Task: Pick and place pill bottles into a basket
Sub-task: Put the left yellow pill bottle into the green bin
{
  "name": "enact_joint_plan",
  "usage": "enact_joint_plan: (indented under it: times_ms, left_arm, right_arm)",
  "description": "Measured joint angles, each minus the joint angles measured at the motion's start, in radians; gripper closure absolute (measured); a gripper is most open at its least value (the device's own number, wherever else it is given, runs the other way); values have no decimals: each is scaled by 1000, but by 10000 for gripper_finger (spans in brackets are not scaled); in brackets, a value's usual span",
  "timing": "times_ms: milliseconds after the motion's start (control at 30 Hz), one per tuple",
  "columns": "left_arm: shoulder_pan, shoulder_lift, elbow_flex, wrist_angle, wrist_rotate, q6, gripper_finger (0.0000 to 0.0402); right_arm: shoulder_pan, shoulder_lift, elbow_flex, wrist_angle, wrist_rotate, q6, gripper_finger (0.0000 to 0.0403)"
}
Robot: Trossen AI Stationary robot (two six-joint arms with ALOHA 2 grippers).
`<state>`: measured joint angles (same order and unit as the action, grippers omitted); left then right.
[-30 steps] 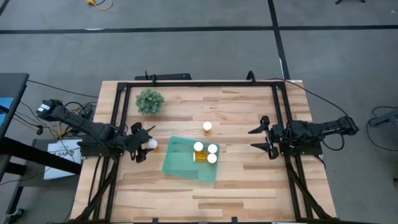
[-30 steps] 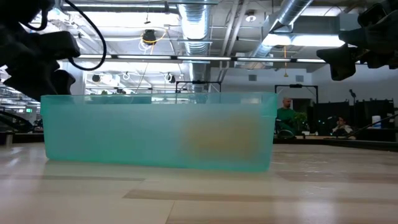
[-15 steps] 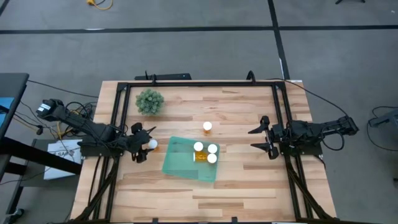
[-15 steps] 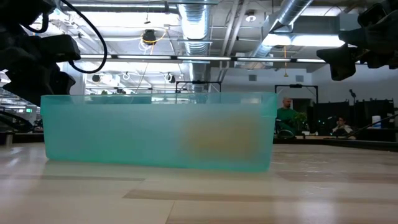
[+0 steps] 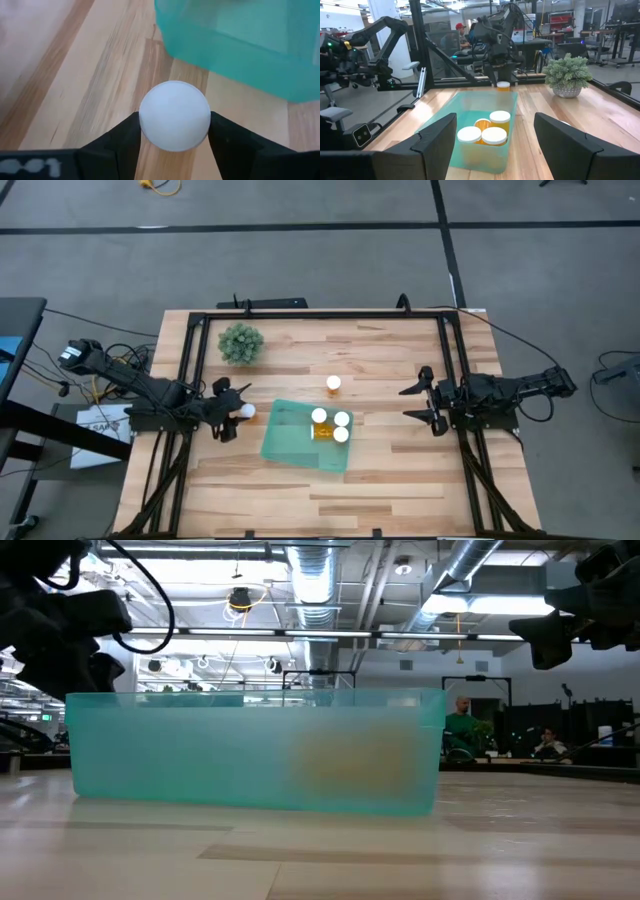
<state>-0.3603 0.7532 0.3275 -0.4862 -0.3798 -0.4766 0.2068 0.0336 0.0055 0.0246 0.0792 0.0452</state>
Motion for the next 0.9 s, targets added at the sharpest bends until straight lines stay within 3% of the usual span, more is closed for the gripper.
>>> enact_joint_plan:
  times_ms: [333, 633, 700, 900]
  left_arm:
    - [0, -1, 10, 46, -149, 39, 208]
    - [0, -1, 149, 26, -365, 157, 207]
    - [0, -2, 166, 100, -358, 208, 207]
    - [0, 0, 168, 293, -185, 299, 207]
  right_arm:
    - [0, 0, 0, 0, 0, 0, 143]
    - [0, 0, 0, 0, 0, 0, 143]
    - [0, 0, 0, 0, 0, 0, 143]
    - [0, 0, 0, 0, 0, 0, 143]
